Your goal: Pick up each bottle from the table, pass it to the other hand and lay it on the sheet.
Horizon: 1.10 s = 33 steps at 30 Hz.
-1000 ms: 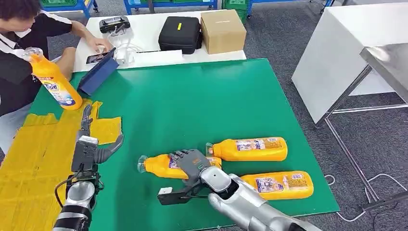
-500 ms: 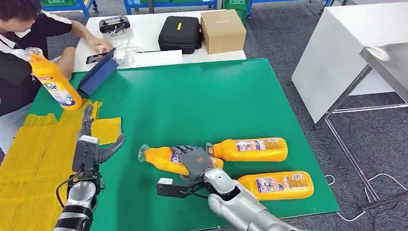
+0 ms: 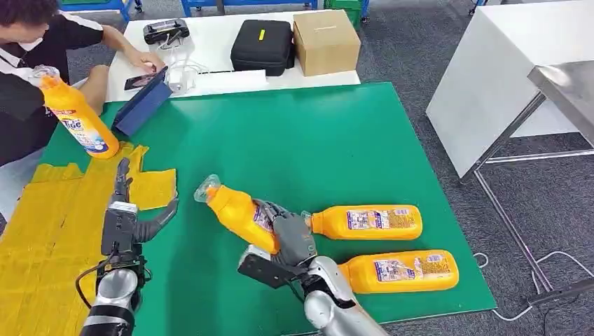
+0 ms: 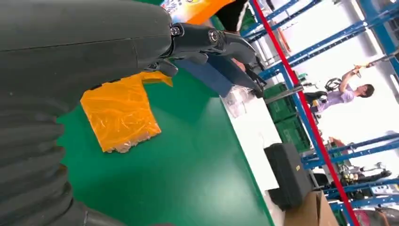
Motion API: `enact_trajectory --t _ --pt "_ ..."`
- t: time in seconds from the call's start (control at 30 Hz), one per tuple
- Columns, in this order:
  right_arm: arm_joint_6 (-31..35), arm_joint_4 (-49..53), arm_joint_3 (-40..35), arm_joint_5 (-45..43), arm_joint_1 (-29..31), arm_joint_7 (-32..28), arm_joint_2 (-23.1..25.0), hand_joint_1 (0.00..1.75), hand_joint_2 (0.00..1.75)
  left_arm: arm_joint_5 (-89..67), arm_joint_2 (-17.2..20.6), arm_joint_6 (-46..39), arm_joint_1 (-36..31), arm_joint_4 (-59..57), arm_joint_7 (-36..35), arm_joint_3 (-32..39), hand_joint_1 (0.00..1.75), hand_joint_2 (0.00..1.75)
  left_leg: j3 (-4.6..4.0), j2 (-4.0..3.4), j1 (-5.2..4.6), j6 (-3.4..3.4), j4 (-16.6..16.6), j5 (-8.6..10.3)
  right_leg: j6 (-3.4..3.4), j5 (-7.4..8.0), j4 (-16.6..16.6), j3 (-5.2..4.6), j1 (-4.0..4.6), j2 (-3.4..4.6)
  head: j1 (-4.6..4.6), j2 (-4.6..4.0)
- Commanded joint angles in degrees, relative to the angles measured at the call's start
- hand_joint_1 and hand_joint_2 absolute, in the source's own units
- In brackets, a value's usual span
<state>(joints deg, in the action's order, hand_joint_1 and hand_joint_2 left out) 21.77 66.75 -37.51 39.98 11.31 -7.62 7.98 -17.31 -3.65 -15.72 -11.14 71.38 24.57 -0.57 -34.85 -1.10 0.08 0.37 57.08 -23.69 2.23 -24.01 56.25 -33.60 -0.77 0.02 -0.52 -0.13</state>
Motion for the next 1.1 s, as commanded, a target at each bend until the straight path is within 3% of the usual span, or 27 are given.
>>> enact_trajectory --t 0.03,0.13,0.17,0.23,0.3,0.43,0.63,1.1 --pt "2.7 4.1 4.8 -2.7 -1.9 -2.6 0.0 1.75 1.75 4.1 0.1 3.9 -0.3 -0.6 -0.4 0.8 0.0 1.75 0.14 0.17 0.09 -0.04 0.0 -0.11 -0.1 -0.1 0.0 0.19 0.09 -0.08 0.0 0.0" --pt "3.6 3.9 5.3 -3.4 -2.0 -3.6 0.3 1.75 1.75 12.4 1.2 15.8 0.4 0.8 -2.2 -1.2 0.0 1.75 0.15 0.16 0.1 -0.05 0.0 -0.11 -0.11 -0.09 0.0 0.2 0.1 -0.07 0.0 0.0" --pt "3.8 3.8 5.4 -4.3 -1.8 -4.8 0.5 1.75 1.75 18.9 3.6 26.8 1.5 2.0 -3.6 -3.4 0.0 1.75 0.04 0.09 0.04 -0.03 0.0 -0.05 -0.07 -0.05 0.0 0.05 0.04 -0.04 0.0 0.0" --pt "3.7 3.4 5.3 -4.4 -1.5 -5.0 0.7 1.75 1.75 19.2 4.1 27.4 2.5 2.6 -3.5 -3.0 0.0 1.75 0.05 -0.03 0.04 -0.04 0.0 -0.07 -0.08 -0.03 0.0 0.01 0.04 0.09 0.0 0.0" --pt "3.7 3.2 5.3 -5.3 -1.2 -6.4 0.9 1.75 1.75 23.0 6.7 36.9 3.7 3.2 -2.9 -5.3 0.0 1.75 0.16 -0.04 0.09 -0.07 0.0 -0.14 -0.13 -0.07 0.0 0.13 0.09 0.13 0.0 0.0" --pt "3.5 3.1 5.2 -5.3 -1.2 -6.4 1.0 1.75 1.75 23.1 6.7 37.0 4.3 3.6 -2.9 -5.1 0.0 1.75 0.06 -0.01 0.06 -0.05 0.0 -0.1 -0.09 -0.05 0.0 0.02 0.06 0.08 0.0 0.0" --pt "3.4 1.5 4.8 -4.7 -0.3 -7.1 1.6 1.75 1.75 25.9 7.3 43.6 5.0 7.3 -3.1 -9.6 0.0 1.75 -0.06 0.08 0.05 -0.03 0.0 -0.06 -0.07 -0.05 0.0 -0.08 0.07 -0.02 0.0 0.0" --pt "4.3 -0.1 0.0 -0.7 1.1 -8.6 3.1 1.75 1.75 25.3 7.1 41.3 2.5 5.2 -4.4 -12.9 0.0 1.75 -0.06 0.06 0.07 -0.05 0.0 -0.05 -0.1 -0.04 0.0 -0.06 0.08 0.0 0.0 0.0"
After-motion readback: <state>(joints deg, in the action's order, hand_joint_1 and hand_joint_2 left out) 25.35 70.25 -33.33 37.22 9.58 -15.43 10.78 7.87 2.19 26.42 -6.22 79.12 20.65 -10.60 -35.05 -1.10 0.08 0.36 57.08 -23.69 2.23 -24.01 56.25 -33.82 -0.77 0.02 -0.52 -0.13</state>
